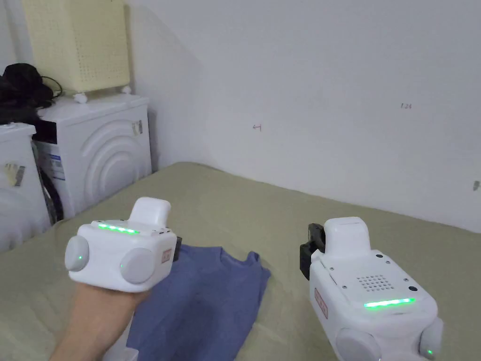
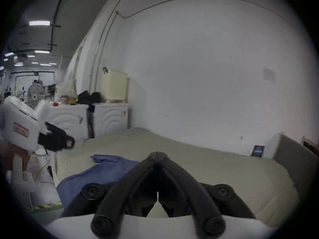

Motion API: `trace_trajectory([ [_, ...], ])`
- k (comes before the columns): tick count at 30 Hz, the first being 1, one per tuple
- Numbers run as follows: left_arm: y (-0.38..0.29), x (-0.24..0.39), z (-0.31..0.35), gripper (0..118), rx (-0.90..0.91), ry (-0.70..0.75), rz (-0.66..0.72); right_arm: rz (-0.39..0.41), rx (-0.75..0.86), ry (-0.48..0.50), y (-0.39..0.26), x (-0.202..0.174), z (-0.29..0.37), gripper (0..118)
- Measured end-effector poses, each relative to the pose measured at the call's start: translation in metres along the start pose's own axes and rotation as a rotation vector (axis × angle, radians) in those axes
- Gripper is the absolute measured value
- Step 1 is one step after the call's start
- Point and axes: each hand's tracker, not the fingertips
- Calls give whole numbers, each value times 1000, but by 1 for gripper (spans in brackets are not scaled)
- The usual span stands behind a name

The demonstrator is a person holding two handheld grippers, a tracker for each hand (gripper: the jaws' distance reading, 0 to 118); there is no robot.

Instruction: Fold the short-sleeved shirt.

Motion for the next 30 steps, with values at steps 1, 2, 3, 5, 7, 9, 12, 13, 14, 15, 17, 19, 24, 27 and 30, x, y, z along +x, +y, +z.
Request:
trace_trajectory([
  [1, -5, -9, -21, 0, -95, -5, -6, 2, -16, 7, -7, -5, -9, 1],
  [2, -10, -15, -43, 0, -155, -17, 2, 4, -32, 12, -14, -8, -18, 1],
  [3, -14, -20, -66, 0, -187, -34, 17, 3, -49, 19, -21, -11, -26, 1],
  [5, -24, -22, -116, 0, -225, -51, 32, -3, -87, 27, -38, -11, -43, 1],
  [7, -33, -13, -164, 0, -276, -65, 29, 5, -131, 21, -54, -9, -58, 1],
  [9, -38, 0, -208, 19, -321, -122, 9, 12, -167, 17, -69, -3, -70, 1],
  [12, -43, 25, -257, 100, -353, -184, 2, 20, -220, 3, -90, 7, -88, 1],
  [13, -43, 34, -271, 108, -363, -209, -9, 17, -238, -5, -97, 13, -93, 1],
  [14, -43, 42, -282, 113, -347, -202, -10, 16, -253, -16, -104, 17, -98, 1],
  [15, -45, 51, -287, 116, -330, -194, -16, 17, -266, -24, -109, 21, -101, 1],
  [17, -51, 65, -314, 116, -332, -173, -32, 9, -289, -48, -117, 30, -106, 1],
  [19, -64, 75, -339, 116, -372, -165, -36, -13, -305, -70, -123, 40, -106, 1],
  [24, -75, 87, -343, 109, -404, -128, -78, -67, -320, -117, -127, 64, -97, 1],
  [27, -68, 82, -326, 24, -293, -47, -101, -120, -314, -128, -124, 76, -86, 1],
  [30, -68, 81, -319, 8, -330, -90, -88, -147, -295, -150, -120, 90, -69, 1],
])
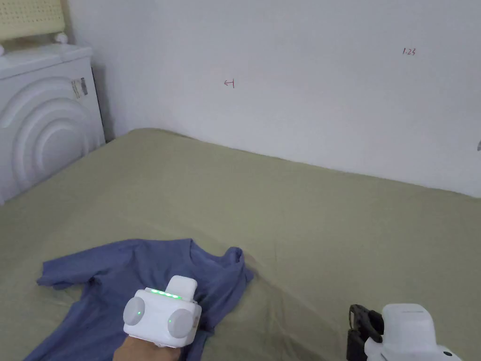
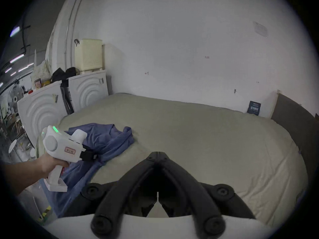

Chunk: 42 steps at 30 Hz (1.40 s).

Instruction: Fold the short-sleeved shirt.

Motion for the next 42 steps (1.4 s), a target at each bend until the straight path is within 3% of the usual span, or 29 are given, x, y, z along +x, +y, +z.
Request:
trace_trajectory([
  [6, 12, 68, 62, 8, 133, -174, -34, -67, 35, -79, 1, 61, 47, 1],
  [14, 28, 290, 175, 8, 348, -545, -240, -96, 84, -282, -10, 168, 151, 1],
  [18, 11, 396, 208, 8, 322, -700, -357, -107, 91, -377, -22, 218, 198, 1],
  [22, -35, 488, 175, 8, 187, -618, -542, -145, 73, -442, -39, 258, 227, 1],
  [25, -68, 519, 136, 8, 43, -581, -543, -165, 67, -469, -52, 274, 237, 1],
  [29, -83, 517, 129, 10, 77, -556, -547, -181, 46, -461, -62, 282, 236, 1],
  [30, -81, 511, 135, 32, 109, -567, -547, -178, 42, -458, -62, 281, 235, 1],
  [32, -79, 492, 156, 95, 163, -590, -552, -177, 45, -442, -60, 277, 233, 1],
  [33, -77, 479, 169, 112, 204, -592, -549, -181, 51, -429, -59, 274, 233, 1],
  [35, -78, 439, 204, 112, 365, -573, -507, -180, 60, -406, -55, 264, 231, 1],
  [39, -88, 353, 246, 110, 506, -477, -443, -175, 73, -348, -52, 242, 222, 1],
  [40, -93, 331, 252, 103, 514, -437, -423, -173, 78, -331, -52, 235, 218, 1],
  [41, -95, 313, 251, 84, 486, -420, -412, -173, 81, -320, -53, 229, 215, 1],
  [42, -99, 293, 250, 74, 462, -386, -392, -174, 83, -310, -54, 222, 210, 1],
])
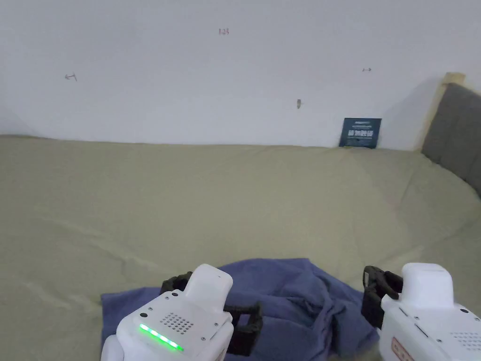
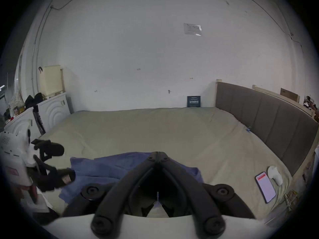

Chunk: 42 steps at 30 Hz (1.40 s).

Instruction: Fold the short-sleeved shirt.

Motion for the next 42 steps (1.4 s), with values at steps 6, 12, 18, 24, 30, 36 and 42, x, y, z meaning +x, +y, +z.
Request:
trace_trajectory([
  [6, -54, -113, -8, 0, -220, 93, 186, -8, -33, 49, -18, -39, -10, 1],
  [12, -69, -225, -63, 6, -309, 267, 294, -4, -101, 33, -32, -45, -28, 1],
  [18, -56, -242, -136, 113, -357, 284, 189, -6, -144, -55, -30, -4, -40, 1],
  [24, -65, -212, -201, 77, -505, 291, -7, -76, -228, -215, -39, 75, -51, 1],
  [30, -50, -182, -170, 1, -440, 242, 34, 32, -432, -232, -69, 140, -109, 40],
  [36, -30, -184, -126, 1, -367, 220, 94, 173, -524, -108, -95, 146, -164, 81],
  [42, -25, -181, -116, 1, -364, 224, 96, 347, -625, -80, -115, 131, -197, 78],
])
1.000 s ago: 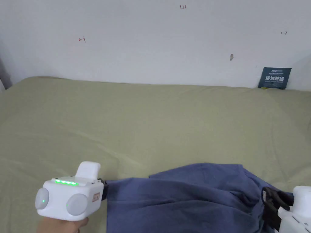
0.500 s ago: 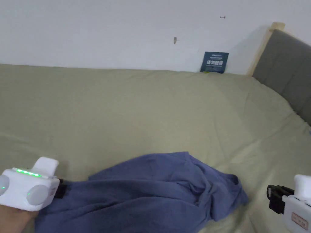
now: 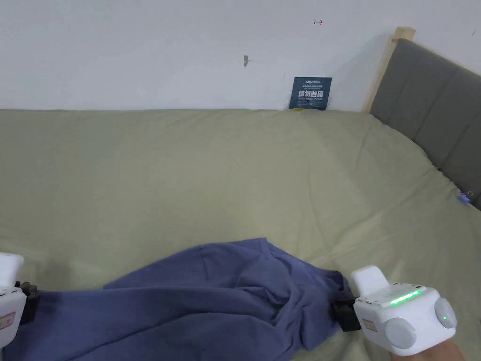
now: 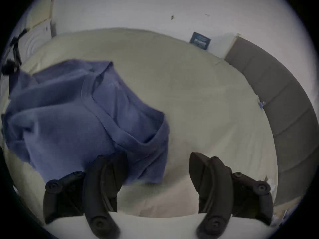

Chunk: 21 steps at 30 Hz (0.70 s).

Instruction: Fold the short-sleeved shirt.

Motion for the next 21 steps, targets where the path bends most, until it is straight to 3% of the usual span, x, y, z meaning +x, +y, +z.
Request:
trace_trajectory([
  [1, 0, -3, -6, 1, -3, 3, -1, 16, -15, 42, -1, -2, -3, 72],
  [2, 0, -3, -6, 1, -7, 6, -3, -9, -14, 74, -2, -1, -2, 51],
  [3, -1, -3, -7, 1, -10, 9, -4, -74, -9, 198, 0, 3, 2, 10],
  [4, -2, -3, -7, 1, -10, 12, -3, -110, -11, 203, 1, 2, 6, 10],
  [5, -2, -4, -9, 1, -12, 16, -2, -77, -8, 145, 1, -2, 11, 10],
  [6, -2, -4, -9, 1, -13, 25, -3, -80, -15, 168, 0, 0, 14, 10],
  [7, -1, -5, -8, 1, -11, 30, -3, -134, -31, 232, 1, 4, 22, 10],
  [11, 8, -16, 17, 0, 57, 62, 23, -266, 52, 200, 9, 27, 67, 10],
  [14, 23, -33, 51, 0, 117, 80, 54, -248, 137, 163, 27, 40, 118, 10],
  [21, 79, -73, 151, 0, 325, 155, 80, -256, 397, 182, 102, 52, 250, 10],
])
